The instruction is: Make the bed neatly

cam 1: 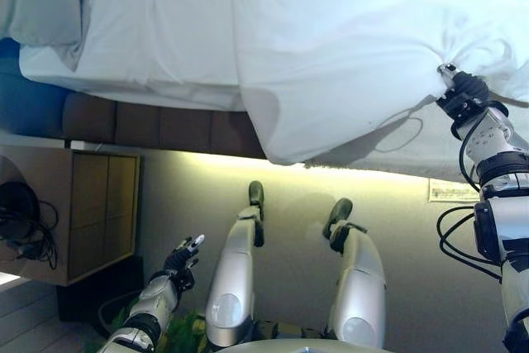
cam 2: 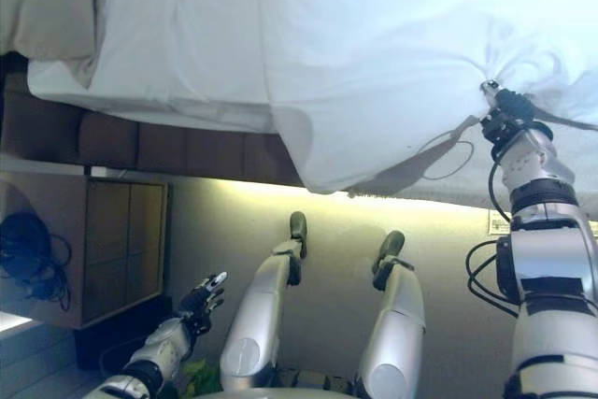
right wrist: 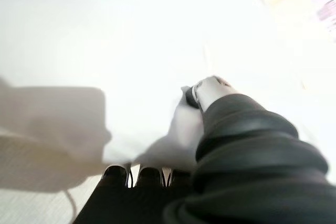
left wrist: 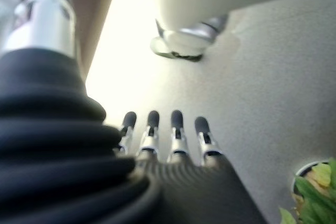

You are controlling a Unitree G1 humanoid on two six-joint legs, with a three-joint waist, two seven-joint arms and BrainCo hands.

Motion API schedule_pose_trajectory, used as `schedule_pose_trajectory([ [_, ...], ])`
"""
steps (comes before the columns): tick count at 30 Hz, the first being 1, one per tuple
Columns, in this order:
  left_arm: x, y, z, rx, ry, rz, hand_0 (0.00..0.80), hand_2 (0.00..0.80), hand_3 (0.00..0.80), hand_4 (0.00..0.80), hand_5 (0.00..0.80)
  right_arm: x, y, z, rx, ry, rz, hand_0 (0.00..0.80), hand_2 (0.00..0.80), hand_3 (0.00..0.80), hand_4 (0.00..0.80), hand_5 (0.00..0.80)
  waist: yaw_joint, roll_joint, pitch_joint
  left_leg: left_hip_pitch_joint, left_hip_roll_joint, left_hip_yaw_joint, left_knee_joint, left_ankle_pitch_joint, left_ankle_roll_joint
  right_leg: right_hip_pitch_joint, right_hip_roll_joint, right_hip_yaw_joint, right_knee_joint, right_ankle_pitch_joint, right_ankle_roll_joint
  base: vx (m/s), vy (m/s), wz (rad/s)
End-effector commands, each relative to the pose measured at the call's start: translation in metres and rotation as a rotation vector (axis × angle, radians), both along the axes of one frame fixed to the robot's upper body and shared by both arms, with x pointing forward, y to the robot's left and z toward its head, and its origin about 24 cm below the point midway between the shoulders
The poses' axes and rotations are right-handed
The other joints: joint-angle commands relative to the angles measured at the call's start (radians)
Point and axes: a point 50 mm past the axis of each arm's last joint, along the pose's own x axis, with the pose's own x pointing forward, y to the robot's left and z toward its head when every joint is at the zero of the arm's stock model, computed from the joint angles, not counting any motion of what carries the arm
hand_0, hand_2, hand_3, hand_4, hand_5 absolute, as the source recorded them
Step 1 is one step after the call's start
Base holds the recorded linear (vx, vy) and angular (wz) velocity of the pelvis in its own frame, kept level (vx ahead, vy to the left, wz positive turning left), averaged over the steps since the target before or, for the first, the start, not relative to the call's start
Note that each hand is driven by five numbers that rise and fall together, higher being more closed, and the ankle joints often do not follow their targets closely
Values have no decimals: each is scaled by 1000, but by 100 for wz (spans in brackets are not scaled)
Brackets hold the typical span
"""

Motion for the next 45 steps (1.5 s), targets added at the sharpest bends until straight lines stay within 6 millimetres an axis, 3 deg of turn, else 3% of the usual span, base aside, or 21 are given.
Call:
schedule_pose_trajectory([
  [1, -37, 11, -15, 45, 106, -18, 0, 0, 0, 0, 0, -2, -3, 15, -34, -82, 47, 800, 800, 800, 800, 800, 23, -28, -129, 36, 47, 12, 8, -70, -51, 49, -23, 4, -132, 37, 75, 36, 35, 2],
  [10, -67, 23, -27, 94, 215, 28, 0, 0, 0, 0, 0, -7, 6, -29, 42, 25, 123, 800, 800, 800, 800, 800, 28, -68, -241, 267, 59, 40, -179, -29, -68, 319, 6, -49, -352, 91, 101, 133, 23, 4],
  [15, -67, 32, -24, 121, 201, 64, 0, 0, 0, 0, 0, -10, 15, -51, 85, 74, 164, 800, 800, 800, 800, 800, 31, -81, -290, 352, 53, 48, -260, 10, -65, 423, 23, -75, -436, 126, 97, 113, 33, 1],
  [23, 31, 41, 35, 91, -125, 81, 0, 0, 0, 0, 0, -8, 69, -91, 241, 110, 318, 800, 800, 800, 800, 800, 52, -90, -370, 456, 38, 11, -334, 32, -63, 562, 47, -103, -488, 124, 96, 110, 21, 11],
  [29, 77, 18, 62, 18, -208, 51, 0, 0, 0, 0, 0, -3, 125, -105, 282, 163, 523, 800, 800, 800, 800, 800, 59, -115, -418, 505, 28, -2, -338, 20, -56, 629, 49, -125, -520, 134, 97, 86, 8, 7],
  [34, 92, 1, 67, -126, -211, 97, 0, 0, 0, 0, 0, -1, 162, -107, 286, 178, 635, 800, 800, 800, 800, 800, 55, -125, -447, 542, 23, -6, -342, 8, -52, 673, 45, -125, -539, 140, 102, 79, 21, -1],
  [41, 88, -40, 52, -426, -113, 160, 0, 0, 0, 0, 0, -1, 183, -111, 291, 212, 644, 800, 800, 800, 800, 800, 51, -137, -470, 582, 15, -17, -346, -13, -45, 714, 47, -117, -540, 130, 104, 106, 16, 5],
  [45, 66, -73, 29, -691, 52, 259, 0, 0, 0, 0, 0, 1, 190, -110, 306, 209, 627, 800, 800, 800, 800, 800, 50, -149, -471, 591, 18, -11, -348, -22, -44, 725, 49, -117, -545, 129, 108, 89, -25, 0],
])
